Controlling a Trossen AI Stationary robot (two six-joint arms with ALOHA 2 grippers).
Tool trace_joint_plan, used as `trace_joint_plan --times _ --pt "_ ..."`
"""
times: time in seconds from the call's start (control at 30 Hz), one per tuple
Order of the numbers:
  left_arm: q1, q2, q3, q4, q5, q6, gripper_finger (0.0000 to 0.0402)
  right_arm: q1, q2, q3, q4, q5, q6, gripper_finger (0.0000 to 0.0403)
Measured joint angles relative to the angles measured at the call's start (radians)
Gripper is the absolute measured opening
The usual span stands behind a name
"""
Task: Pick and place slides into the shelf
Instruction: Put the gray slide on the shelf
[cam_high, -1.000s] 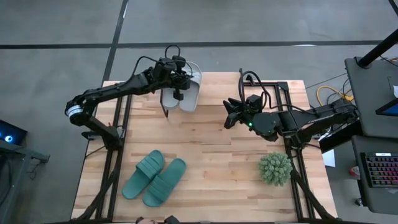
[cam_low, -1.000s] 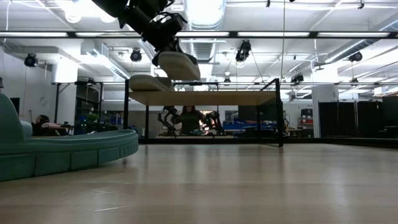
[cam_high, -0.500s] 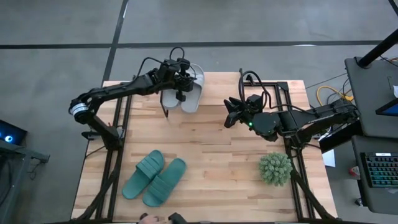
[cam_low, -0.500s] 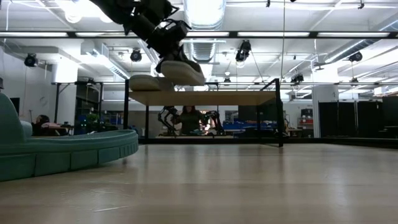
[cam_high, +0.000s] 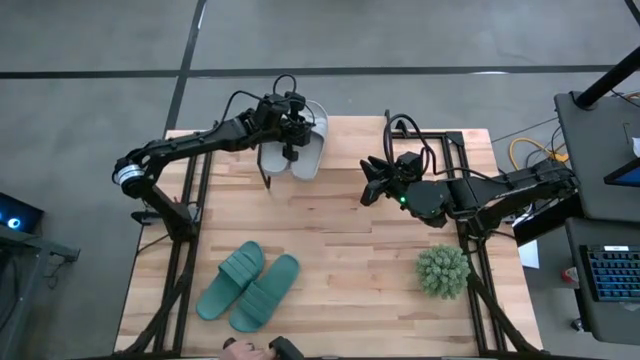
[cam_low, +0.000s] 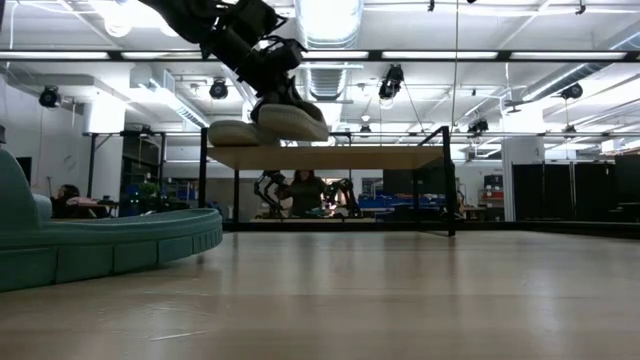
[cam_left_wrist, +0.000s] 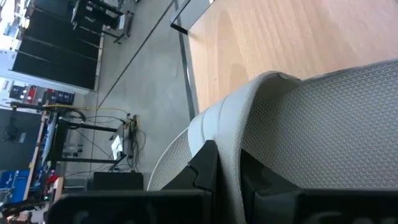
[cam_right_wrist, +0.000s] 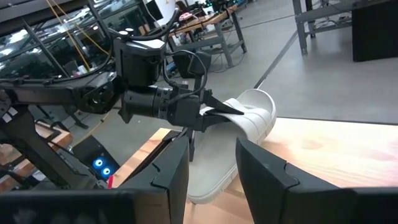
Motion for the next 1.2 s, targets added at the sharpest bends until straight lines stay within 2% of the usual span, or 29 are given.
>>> trace_joint_plan --times 0.73,0.93,1.2 --pt "0.011 -0.001 0.004 0.013 -0.007 -0.011 0.0000 0.000 0.000 0.000 0.000 0.016 -0.004 0.0119" --pt "0.008 -0.001 0.000 0.016 -0.043 -0.103 0.0000 -0.002 0.000 0.000 -0.001 0.025 -0.004 0.0114" --pt "0.009 -0.002 -0.003 0.018 -0.046 -0.107 0.0000 -0.005 0.000 0.000 -0.008 0.025 -0.004 0.0118"
